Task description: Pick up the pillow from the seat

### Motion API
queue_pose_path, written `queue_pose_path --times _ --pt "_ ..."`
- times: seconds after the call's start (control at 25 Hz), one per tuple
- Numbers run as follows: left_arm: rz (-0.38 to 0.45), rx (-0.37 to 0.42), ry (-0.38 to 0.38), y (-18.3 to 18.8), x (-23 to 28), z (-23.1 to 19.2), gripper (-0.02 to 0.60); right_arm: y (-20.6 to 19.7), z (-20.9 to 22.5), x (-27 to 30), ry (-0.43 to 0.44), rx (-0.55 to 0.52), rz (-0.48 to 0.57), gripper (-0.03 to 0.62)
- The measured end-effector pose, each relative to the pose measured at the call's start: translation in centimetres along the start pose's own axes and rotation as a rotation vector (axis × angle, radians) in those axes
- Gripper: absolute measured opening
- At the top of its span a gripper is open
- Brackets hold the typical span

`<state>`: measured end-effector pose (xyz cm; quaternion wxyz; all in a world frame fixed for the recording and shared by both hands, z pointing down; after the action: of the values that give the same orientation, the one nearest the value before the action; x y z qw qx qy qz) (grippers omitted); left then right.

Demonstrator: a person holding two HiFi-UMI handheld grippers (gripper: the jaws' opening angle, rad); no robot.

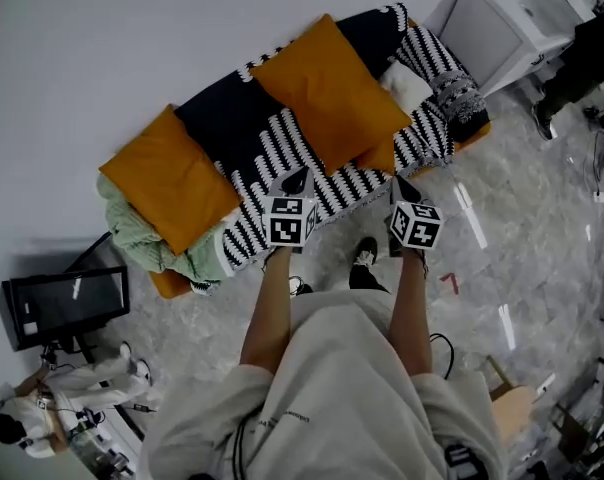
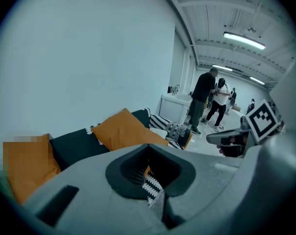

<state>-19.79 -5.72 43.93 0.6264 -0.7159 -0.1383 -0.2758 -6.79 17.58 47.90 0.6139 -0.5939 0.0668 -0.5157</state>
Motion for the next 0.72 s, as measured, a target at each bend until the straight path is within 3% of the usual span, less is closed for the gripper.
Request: queue_pose_path --times 0.32,0.72 --pt "-0.042 0.002 0.024 0.6 3.3 4.9 0.009 0.5 7.3 -0.3 -0.003 0.068 -0.001 0.008" --pt "-0.064 0.005 0.077 1.2 5.0 7.0 0.009 -1.1 12.2 0.1 0.004 0.187 -0.011 0.008"
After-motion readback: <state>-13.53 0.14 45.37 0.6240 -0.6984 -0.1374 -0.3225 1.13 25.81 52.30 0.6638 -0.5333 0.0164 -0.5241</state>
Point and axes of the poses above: the fingertips, and each gripper's own axes: x forward along the fingers, z to its right, y out of its top, the point moved 9 cm from there along -x, backward along the fingers, and after that the axes turned 4 degrees about y, right-handed, at the moved point
